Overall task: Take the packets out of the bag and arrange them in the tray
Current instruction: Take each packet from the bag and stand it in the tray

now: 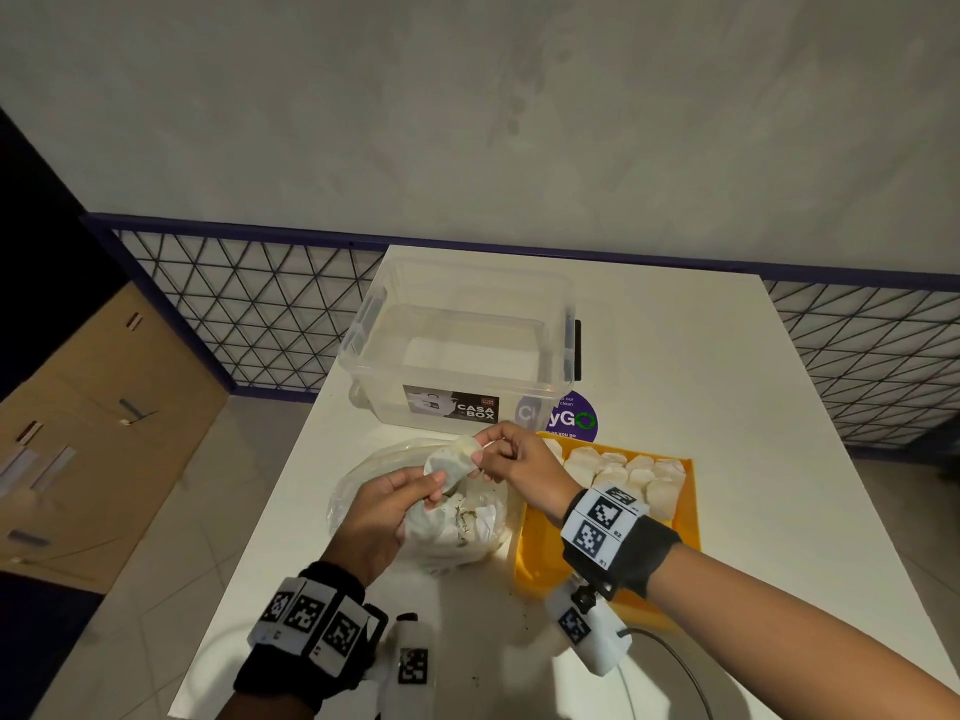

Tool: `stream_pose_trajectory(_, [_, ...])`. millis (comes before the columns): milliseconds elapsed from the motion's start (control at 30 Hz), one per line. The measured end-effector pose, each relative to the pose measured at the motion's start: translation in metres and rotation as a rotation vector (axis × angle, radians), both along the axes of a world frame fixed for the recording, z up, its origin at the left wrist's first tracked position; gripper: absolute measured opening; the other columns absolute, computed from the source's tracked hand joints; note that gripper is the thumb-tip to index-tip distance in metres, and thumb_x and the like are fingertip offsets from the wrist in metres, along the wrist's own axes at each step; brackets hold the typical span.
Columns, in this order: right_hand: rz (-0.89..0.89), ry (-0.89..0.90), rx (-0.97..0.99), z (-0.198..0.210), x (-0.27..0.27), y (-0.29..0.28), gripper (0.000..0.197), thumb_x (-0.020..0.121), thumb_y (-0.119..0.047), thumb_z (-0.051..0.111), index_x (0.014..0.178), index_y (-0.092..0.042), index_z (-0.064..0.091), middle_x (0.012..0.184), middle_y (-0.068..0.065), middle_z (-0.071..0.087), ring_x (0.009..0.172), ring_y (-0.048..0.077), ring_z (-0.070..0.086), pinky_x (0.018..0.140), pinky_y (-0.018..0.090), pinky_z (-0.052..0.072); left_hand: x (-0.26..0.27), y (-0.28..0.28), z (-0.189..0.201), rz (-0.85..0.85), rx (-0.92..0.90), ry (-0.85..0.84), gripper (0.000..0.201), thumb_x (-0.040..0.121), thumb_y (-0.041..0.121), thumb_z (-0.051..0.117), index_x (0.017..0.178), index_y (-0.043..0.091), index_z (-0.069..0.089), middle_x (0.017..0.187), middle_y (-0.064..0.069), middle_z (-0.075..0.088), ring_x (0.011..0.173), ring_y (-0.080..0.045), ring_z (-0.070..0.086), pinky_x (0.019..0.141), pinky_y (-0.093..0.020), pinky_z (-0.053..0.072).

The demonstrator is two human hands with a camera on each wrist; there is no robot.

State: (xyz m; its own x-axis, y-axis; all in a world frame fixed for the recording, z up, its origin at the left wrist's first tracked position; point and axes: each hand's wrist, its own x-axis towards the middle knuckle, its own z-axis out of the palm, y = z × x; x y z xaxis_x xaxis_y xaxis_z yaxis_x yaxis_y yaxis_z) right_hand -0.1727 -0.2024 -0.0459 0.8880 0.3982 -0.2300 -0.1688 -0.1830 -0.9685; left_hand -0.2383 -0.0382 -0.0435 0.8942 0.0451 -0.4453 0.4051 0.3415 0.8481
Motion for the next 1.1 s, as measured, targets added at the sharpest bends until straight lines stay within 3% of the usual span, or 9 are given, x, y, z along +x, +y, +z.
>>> stream_pose_trajectory(133, [0.034, -0.044, -0.078, -0.003, 0.003, 0.000, 0.021, 0.087, -0.004, 0.059, 0.106, -0.010, 0.053, 0.078, 0.003, 0.057, 0.068, 0.011, 0.052, 0.069, 0.019, 0.044, 0.005, 0.010, 0.006, -0.095, 0.238, 0.013, 0.022, 0.086, 0.010, 0.066, 0.065, 0.007, 0.061, 0.056, 0.002, 0.054, 0.047, -0.005, 0.050, 0.045, -0.015, 0.039])
stream_pose_trajectory(200, [0.061, -0.227, -0.197, -0.002, 0.003, -0.001, 0.033, 0.086, -0.010, 0.061, 0.116, -0.018, 0.052, 0.094, 0.001, 0.056, 0.087, 0.015, 0.051, 0.082, 0.026, 0.042, 0.007, 0.012, 0.010, -0.134, 0.319, -0.007, 0.017, 0.085, 0.008, 0.067, 0.068, 0.008, 0.065, 0.057, 0.001, 0.058, 0.050, -0.003, 0.055, 0.049, -0.012, 0.041])
stream_pose_trajectory(300, [0.195, -0.537, -0.383, 0.005, 0.002, 0.002, 0.042, 0.089, -0.023, 0.059, 0.129, -0.029, 0.048, 0.120, -0.002, 0.055, 0.111, 0.014, 0.039, 0.094, 0.028, 0.032, 0.011, 0.012, 0.013, -0.180, 0.418, -0.035, 0.005, 0.083, 0.003, 0.069, 0.078, 0.002, 0.069, 0.055, 0.003, 0.063, 0.054, -0.007, 0.059, 0.050, -0.011, 0.043])
stream_pose_trajectory(400, [0.338, -0.590, -0.440, 0.007, 0.001, 0.011, 0.031, 0.090, -0.027, 0.057, 0.121, -0.027, 0.058, 0.113, -0.002, 0.060, 0.102, 0.012, 0.039, 0.087, 0.025, 0.030, 0.015, 0.012, 0.013, -0.227, 0.515, -0.061, 0.006, 0.081, 0.005, 0.071, 0.083, 0.000, 0.070, 0.050, 0.006, 0.062, 0.049, -0.001, 0.056, 0.047, -0.009, 0.039])
stream_pose_trajectory(500, [0.242, -0.450, -0.298, 0.005, 0.002, 0.017, 0.016, 0.088, -0.018, 0.060, 0.101, -0.018, 0.067, 0.095, 0.002, 0.065, 0.083, 0.012, 0.045, 0.075, 0.025, 0.036, 0.015, 0.013, 0.015, -0.210, 0.493, -0.063, 0.006, 0.082, 0.004, 0.070, 0.087, 0.001, 0.071, 0.054, 0.006, 0.066, 0.051, 0.001, 0.059, 0.050, -0.009, 0.042])
stream_pose_trajectory(700, [0.057, -0.173, -0.017, 0.002, 0.006, 0.017, 0.016, 0.086, -0.006, 0.062, 0.083, -0.021, 0.062, 0.076, -0.003, 0.057, 0.067, 0.007, 0.050, 0.068, 0.018, 0.044, 0.011, 0.023, 0.010, -0.029, 0.331, -0.047, 0.020, 0.080, 0.002, 0.070, 0.100, 0.004, 0.071, 0.093, -0.010, 0.075, 0.085, -0.017, 0.068, 0.072, -0.019, 0.054])
stream_pose_trajectory(833, [0.018, -0.057, 0.146, 0.001, 0.004, 0.015, 0.015, 0.086, 0.001, 0.059, 0.085, -0.014, 0.058, 0.071, 0.004, 0.057, 0.055, -0.001, 0.056, 0.056, 0.012, 0.044, 0.008, 0.021, 0.009, 0.003, 0.280, -0.058, 0.018, 0.079, 0.001, 0.071, 0.096, 0.008, 0.072, 0.090, -0.006, 0.076, 0.084, -0.013, 0.070, 0.073, -0.019, 0.055])
stream_pose_trajectory(933, [0.031, -0.030, 0.182, -0.001, 0.002, 0.016, 0.013, 0.086, 0.002, 0.059, 0.088, -0.010, 0.056, 0.075, 0.006, 0.058, 0.058, 0.001, 0.061, 0.056, 0.013, 0.046, 0.009, 0.019, 0.007, 0.016, 0.305, -0.081, 0.015, 0.078, 0.002, 0.072, 0.092, 0.007, 0.073, 0.090, -0.009, 0.075, 0.083, -0.016, 0.068, 0.080, -0.027, 0.054])
stream_pose_trajectory(1100, [0.093, -0.073, 0.131, 0.000, -0.001, 0.015, 0.014, 0.087, -0.003, 0.060, 0.098, -0.011, 0.057, 0.081, 0.007, 0.061, 0.064, 0.003, 0.063, 0.058, 0.013, 0.047, 0.009, 0.015, 0.008, 0.041, 0.334, -0.137, 0.010, 0.079, 0.000, 0.070, 0.089, 0.003, 0.072, 0.079, -0.005, 0.073, 0.068, -0.007, 0.067, 0.063, -0.014, 0.051])
